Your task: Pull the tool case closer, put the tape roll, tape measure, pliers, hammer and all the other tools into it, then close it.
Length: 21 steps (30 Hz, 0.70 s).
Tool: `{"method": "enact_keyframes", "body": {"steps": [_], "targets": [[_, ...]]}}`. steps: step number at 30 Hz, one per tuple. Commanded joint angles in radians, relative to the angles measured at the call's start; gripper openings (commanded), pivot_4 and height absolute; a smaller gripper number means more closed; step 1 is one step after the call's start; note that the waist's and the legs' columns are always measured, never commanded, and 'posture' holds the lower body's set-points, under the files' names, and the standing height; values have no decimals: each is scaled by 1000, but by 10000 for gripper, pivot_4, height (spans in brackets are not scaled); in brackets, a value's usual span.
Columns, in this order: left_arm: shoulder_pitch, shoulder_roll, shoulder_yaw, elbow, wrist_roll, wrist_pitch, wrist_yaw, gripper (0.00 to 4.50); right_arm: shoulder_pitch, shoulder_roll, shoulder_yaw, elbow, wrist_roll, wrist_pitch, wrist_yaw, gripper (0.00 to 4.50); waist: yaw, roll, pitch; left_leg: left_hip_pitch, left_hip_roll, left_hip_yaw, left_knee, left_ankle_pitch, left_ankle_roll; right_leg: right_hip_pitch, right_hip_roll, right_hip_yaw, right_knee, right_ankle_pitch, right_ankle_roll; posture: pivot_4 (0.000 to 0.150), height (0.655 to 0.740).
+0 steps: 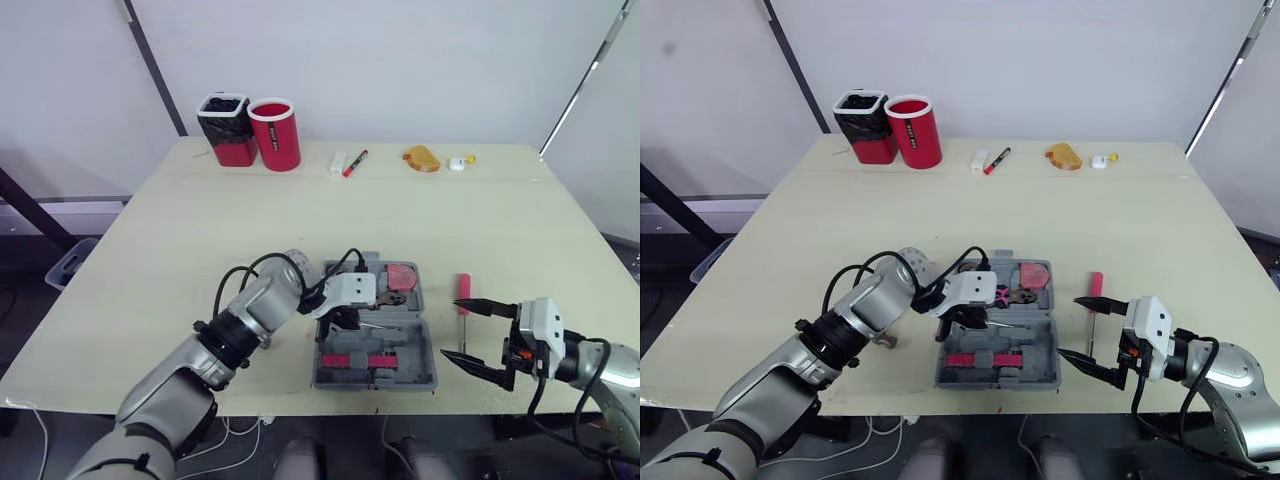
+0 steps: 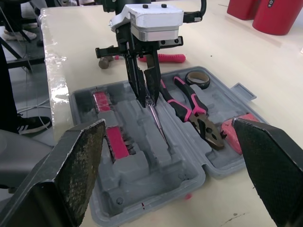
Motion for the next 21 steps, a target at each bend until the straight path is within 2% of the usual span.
{"method": "enact_keyframes", "body": {"steps": [1, 18, 20, 21], "targets": [[-2, -16, -4, -10, -7, -6, -3, 886, 12, -9, -28, -22, -4, -23, -5, 45000, 0, 0, 0, 0, 0, 0, 0, 0, 0, 0, 0, 0, 0, 0, 0, 1500, 7400], [8, -24, 5, -2, -12, -4, -8, 886, 29, -1, -25, -29, -17, -43, -22, 45000, 0, 0, 0, 0, 0, 0, 0, 0, 0, 0, 0, 0, 0, 0, 0, 1500, 7400], [11, -20, 4, -7, -12, -8, -12, 11642, 26, 0, -21, -30, -17, -42, -26, 45000, -1, 0, 0, 0, 0, 0, 0, 0, 0, 0, 0, 0, 0, 0, 0, 1500, 7400], [13, -18, 3, -10, -12, -9, -13, 14179, 24, 1, -19, -31, -18, -41, -27, 45000, -1, 0, 0, 0, 0, 0, 0, 0, 0, 0, 0, 0, 0, 0, 0, 1500, 7400]]}}
